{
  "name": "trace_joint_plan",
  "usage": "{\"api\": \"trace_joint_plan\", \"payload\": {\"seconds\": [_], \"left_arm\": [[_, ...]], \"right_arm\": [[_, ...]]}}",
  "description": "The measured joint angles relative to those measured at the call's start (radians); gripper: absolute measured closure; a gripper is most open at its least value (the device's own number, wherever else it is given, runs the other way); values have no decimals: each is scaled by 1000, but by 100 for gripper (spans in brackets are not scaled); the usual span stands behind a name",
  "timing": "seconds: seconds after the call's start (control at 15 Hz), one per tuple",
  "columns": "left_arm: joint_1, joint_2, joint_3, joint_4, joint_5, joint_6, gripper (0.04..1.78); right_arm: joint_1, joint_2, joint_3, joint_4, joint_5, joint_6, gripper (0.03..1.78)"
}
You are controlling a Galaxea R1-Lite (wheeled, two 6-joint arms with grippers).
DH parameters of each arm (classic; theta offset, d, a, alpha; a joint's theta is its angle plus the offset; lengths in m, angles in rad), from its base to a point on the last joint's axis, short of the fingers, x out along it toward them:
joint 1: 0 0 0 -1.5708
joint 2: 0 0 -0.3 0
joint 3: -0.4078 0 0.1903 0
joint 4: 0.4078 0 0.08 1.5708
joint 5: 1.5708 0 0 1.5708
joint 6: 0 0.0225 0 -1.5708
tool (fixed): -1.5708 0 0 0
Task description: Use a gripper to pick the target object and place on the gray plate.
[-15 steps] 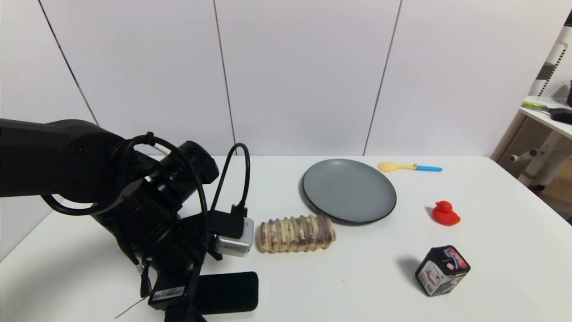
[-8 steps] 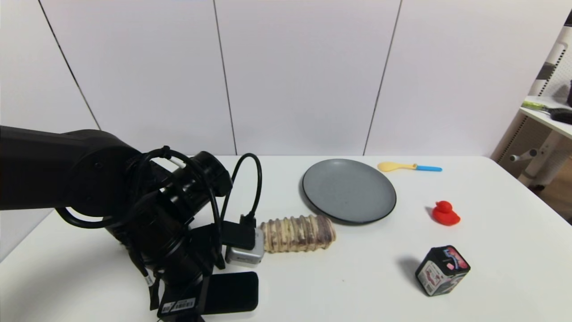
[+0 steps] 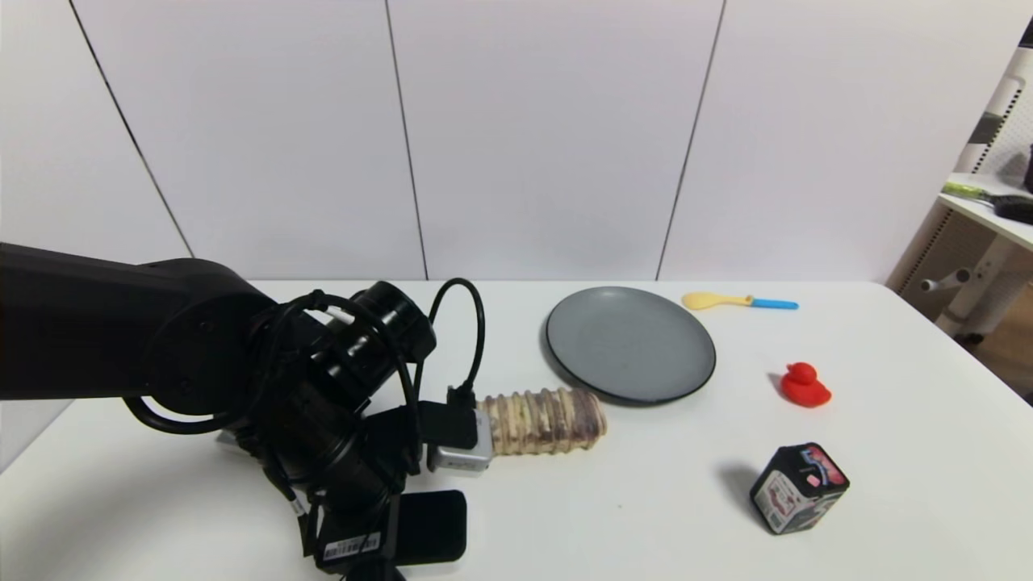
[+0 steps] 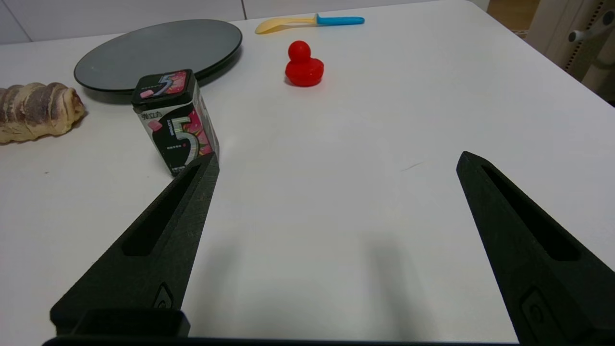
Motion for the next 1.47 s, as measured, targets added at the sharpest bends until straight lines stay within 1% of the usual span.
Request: {"api": "trace_joint_plan", "payload": {"seconds": [0.93,1.07,1.13,1.2,1.33,1.47], "left_arm": [[0,24,16,0,1,-5,14],[0,27,16,0,0,-5,51],[0,28,16,0,0,-5,66],[0,28,16,0,-2,-5,76],[0,29,15,0,-2,-5,81],[0,29,16,0,-3,-5,81]], "right_arm": [[0,0,0,0,0,0,10],[1,0,0,0,0,0,10],[1,0,0,0,0,0,10],[1,0,0,0,0,0,10],[1,0,0,0,0,0,10],[1,0,0,0,1,0,10]]}}
